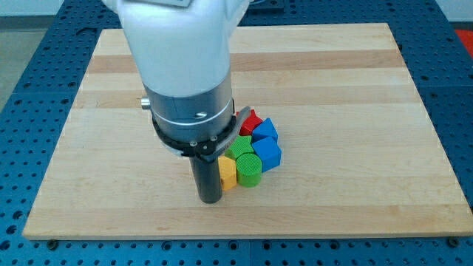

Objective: Point your arm towards the yellow heart

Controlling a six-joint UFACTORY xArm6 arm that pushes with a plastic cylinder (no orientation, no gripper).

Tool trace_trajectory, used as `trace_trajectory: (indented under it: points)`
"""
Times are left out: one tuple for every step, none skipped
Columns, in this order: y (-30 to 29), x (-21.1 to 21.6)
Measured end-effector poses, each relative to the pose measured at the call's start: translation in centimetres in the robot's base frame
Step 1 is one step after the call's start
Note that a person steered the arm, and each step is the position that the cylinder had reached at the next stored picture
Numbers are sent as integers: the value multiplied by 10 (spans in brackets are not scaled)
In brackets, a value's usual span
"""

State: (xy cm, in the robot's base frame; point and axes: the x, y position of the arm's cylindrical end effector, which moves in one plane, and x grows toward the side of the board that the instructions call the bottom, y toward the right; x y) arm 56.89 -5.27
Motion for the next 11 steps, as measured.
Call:
trace_trajectory:
  points:
    - [0,-2]
    - [-14,1]
    - [-73,0]
    - [-131,-33]
    - [-157,-83]
    - [-170,-112]
    - [-190,-120]
    - [-196,-120]
    - [-197,-124]
    - [-197,-124]
    - [-202,-126]
